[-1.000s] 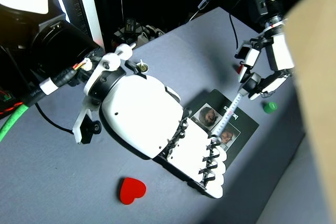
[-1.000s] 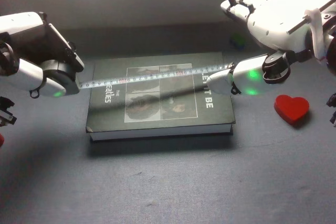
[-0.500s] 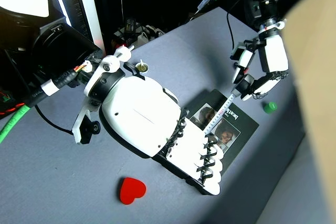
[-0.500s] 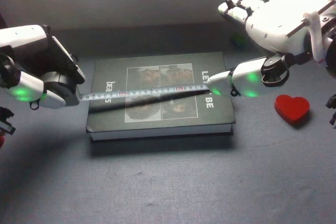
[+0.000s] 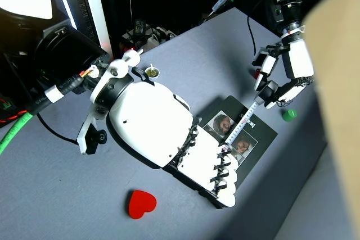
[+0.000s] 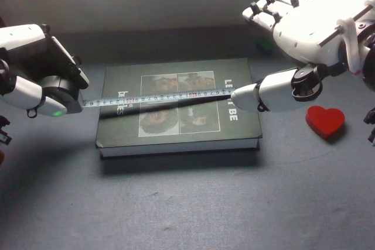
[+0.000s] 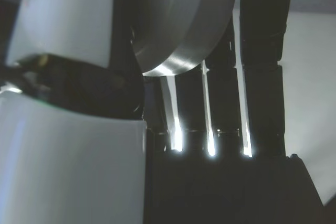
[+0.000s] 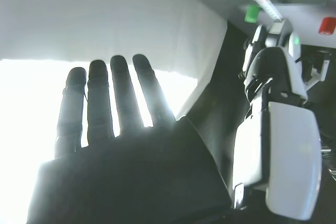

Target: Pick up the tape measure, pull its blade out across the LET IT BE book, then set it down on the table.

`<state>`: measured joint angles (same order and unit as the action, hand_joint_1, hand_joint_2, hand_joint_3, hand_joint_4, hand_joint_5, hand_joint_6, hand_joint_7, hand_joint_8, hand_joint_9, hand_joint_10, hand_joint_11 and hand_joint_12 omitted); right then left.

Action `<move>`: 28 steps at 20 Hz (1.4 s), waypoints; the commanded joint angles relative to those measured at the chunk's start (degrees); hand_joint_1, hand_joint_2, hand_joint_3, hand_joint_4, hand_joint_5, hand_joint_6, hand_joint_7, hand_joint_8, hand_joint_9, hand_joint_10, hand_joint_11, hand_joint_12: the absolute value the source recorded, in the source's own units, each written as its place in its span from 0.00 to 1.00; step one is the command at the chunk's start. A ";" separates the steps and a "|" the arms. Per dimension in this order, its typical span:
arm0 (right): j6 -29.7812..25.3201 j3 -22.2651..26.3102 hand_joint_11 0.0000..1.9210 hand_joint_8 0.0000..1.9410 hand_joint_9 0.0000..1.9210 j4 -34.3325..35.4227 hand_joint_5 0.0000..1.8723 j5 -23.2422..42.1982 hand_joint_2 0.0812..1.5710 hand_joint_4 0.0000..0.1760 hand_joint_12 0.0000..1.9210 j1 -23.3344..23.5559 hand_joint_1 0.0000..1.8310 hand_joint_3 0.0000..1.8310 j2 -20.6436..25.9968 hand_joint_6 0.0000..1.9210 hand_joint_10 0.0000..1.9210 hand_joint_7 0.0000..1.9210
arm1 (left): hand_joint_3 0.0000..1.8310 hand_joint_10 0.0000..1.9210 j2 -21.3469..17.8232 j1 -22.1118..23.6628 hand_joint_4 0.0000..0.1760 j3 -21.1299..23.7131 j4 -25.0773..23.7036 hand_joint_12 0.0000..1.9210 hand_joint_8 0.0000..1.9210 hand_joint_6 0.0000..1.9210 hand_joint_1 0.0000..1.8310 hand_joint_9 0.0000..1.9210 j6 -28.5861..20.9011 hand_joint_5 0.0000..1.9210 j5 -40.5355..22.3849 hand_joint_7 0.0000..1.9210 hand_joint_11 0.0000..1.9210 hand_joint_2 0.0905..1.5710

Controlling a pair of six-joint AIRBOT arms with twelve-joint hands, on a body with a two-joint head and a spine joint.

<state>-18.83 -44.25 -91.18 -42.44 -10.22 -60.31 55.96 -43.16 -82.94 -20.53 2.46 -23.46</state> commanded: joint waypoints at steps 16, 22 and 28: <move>-0.19 0.33 0.01 0.00 0.00 -4.88 0.00 -0.93 0.61 0.00 0.01 0.05 0.00 0.00 0.28 0.00 0.00 0.00 | 0.00 0.58 0.57 -1.85 0.00 -0.35 1.14 0.44 0.44 0.02 0.76 0.55 -0.69 0.69 -7.49 0.55 0.61 0.65; -0.23 0.33 0.01 0.00 0.00 -5.09 0.00 -0.98 0.61 0.00 0.01 -0.02 0.00 0.00 0.28 0.00 0.00 0.00 | 0.00 0.57 0.61 -1.84 0.00 -0.39 1.14 0.45 0.42 0.02 0.76 0.56 -0.69 0.68 -7.59 0.58 0.62 0.64; -0.40 0.46 0.01 0.00 0.00 -5.62 0.00 -0.88 0.61 0.00 0.01 -0.27 0.00 0.00 0.27 0.00 0.00 0.00 | 0.00 0.58 -0.94 0.80 0.00 1.81 1.11 0.45 0.42 0.02 0.76 0.55 -0.34 0.68 -5.95 0.57 0.61 0.64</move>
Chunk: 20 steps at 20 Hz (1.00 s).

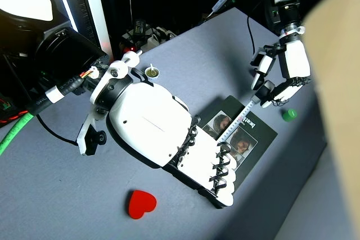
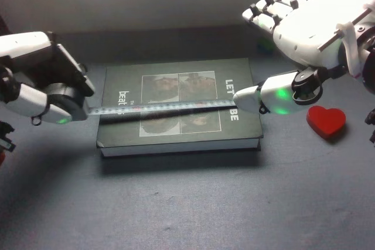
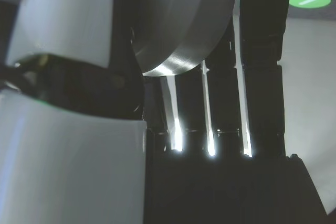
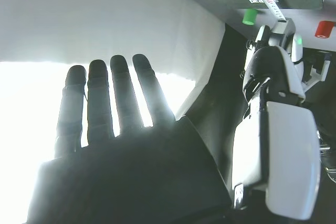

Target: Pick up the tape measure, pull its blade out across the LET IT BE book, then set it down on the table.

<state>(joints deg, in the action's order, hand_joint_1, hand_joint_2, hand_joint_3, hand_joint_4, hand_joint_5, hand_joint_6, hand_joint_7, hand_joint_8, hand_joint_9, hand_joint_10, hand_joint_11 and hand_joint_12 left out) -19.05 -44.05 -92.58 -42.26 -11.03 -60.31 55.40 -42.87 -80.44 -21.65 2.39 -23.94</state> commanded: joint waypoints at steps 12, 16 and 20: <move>-0.28 0.62 0.00 0.00 0.00 -4.35 0.00 -1.24 0.61 0.00 0.01 0.20 0.00 0.00 0.31 0.00 0.00 0.00 | 0.00 0.57 -11.97 8.67 0.00 14.25 6.60 0.45 0.41 0.11 0.76 0.56 6.32 0.63 2.13 0.58 0.62 0.65; -0.32 0.81 0.00 0.00 0.00 -4.57 0.00 -1.30 0.61 0.00 0.01 -0.12 0.00 0.00 0.31 0.00 0.00 0.00 | 0.00 0.59 -17.35 6.17 0.00 18.63 7.33 0.46 0.43 0.14 0.76 0.55 6.48 0.62 1.34 0.57 0.61 0.65; -0.56 0.82 0.01 0.00 0.00 -4.58 0.00 -1.36 0.61 0.00 0.02 -0.43 0.00 0.00 0.31 0.00 0.00 0.00 | 0.00 0.59 -20.46 3.39 0.00 21.85 9.18 0.45 0.44 0.13 0.76 0.54 6.45 0.63 -0.30 0.57 0.62 0.65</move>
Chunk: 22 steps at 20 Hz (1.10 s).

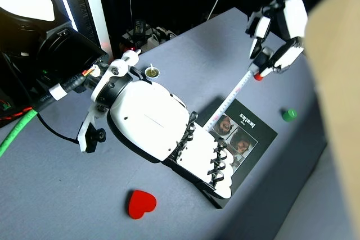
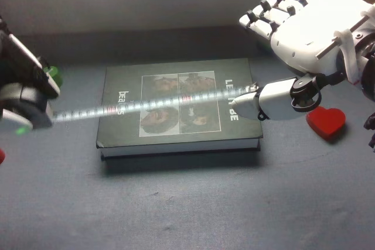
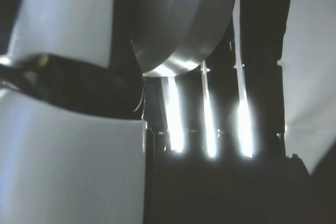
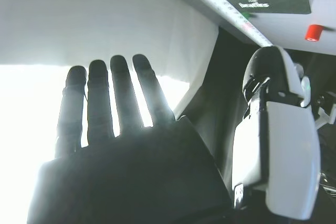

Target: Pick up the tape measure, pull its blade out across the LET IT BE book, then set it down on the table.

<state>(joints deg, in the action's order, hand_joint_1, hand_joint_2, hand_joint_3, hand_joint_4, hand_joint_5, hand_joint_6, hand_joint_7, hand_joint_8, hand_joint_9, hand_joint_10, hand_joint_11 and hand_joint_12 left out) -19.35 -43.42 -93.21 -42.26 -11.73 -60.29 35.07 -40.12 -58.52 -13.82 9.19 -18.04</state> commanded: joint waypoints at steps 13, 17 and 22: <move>-0.67 0.32 0.00 0.00 0.00 -4.86 0.00 -1.30 0.62 0.00 0.02 0.24 0.00 0.00 0.28 0.00 0.00 0.00 | 0.00 0.57 4.24 -13.65 0.00 5.79 18.98 0.46 0.41 0.12 0.76 0.55 12.04 0.64 -17.14 0.58 0.61 0.64; -0.69 0.32 0.00 0.00 0.00 -4.97 0.00 -1.37 0.62 0.00 0.02 0.24 0.00 0.00 0.26 0.00 0.00 0.00 | 0.00 0.57 6.38 -14.74 0.00 4.92 19.80 0.46 0.41 0.15 0.76 0.56 12.62 0.62 -17.70 0.58 0.62 0.64; -0.76 0.32 0.00 0.00 0.00 -5.12 0.00 -1.28 0.63 0.00 0.02 0.17 0.00 0.01 0.25 0.00 0.00 0.00 | 0.00 0.58 8.86 -17.05 0.00 3.90 19.79 0.46 0.42 0.15 0.76 0.55 13.09 0.62 -18.09 0.58 0.62 0.65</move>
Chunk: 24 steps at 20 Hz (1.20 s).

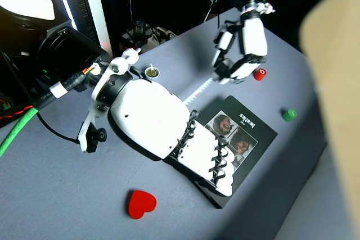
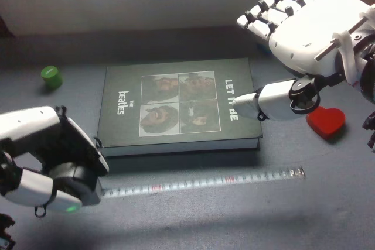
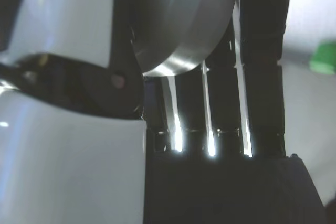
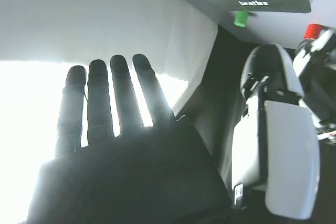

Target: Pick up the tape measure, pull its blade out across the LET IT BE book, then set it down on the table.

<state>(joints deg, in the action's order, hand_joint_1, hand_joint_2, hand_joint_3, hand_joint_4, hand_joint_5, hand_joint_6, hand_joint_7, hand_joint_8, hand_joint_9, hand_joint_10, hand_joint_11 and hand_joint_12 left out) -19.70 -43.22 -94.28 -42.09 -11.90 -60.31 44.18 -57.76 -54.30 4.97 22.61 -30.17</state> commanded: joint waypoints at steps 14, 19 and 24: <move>-0.48 0.20 0.00 0.00 0.00 -4.10 0.00 -0.86 0.64 0.00 0.03 0.20 0.00 0.01 0.28 0.00 0.00 0.00 | 0.00 0.59 1.49 -3.44 0.00 -3.31 0.69 0.49 0.40 0.21 0.76 0.54 0.03 0.60 -9.81 0.59 0.58 0.65; -0.53 0.40 0.01 0.00 0.00 -4.10 0.00 -0.75 0.64 0.00 0.03 0.11 0.00 0.00 0.30 0.00 0.00 0.00 | 0.00 0.20 1.49 -3.61 0.00 -3.03 0.71 0.44 0.50 0.37 0.68 0.50 -0.04 0.57 -10.04 0.55 0.43 0.66; -1.19 0.82 0.00 0.00 0.00 -4.10 0.00 -1.17 0.64 0.00 0.00 -0.06 0.00 0.00 0.35 0.00 0.00 0.00 | 0.00 0.01 1.37 -3.70 0.00 -3.19 0.69 0.38 0.00 0.02 0.49 0.45 0.00 0.50 -10.76 0.51 0.31 0.64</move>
<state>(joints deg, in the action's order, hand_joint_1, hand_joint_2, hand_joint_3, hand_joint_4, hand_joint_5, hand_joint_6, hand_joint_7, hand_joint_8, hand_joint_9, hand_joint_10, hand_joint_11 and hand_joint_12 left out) -20.73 -42.65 -94.32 -41.69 -12.12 -60.31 45.56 -61.67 -57.32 4.95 22.94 -34.50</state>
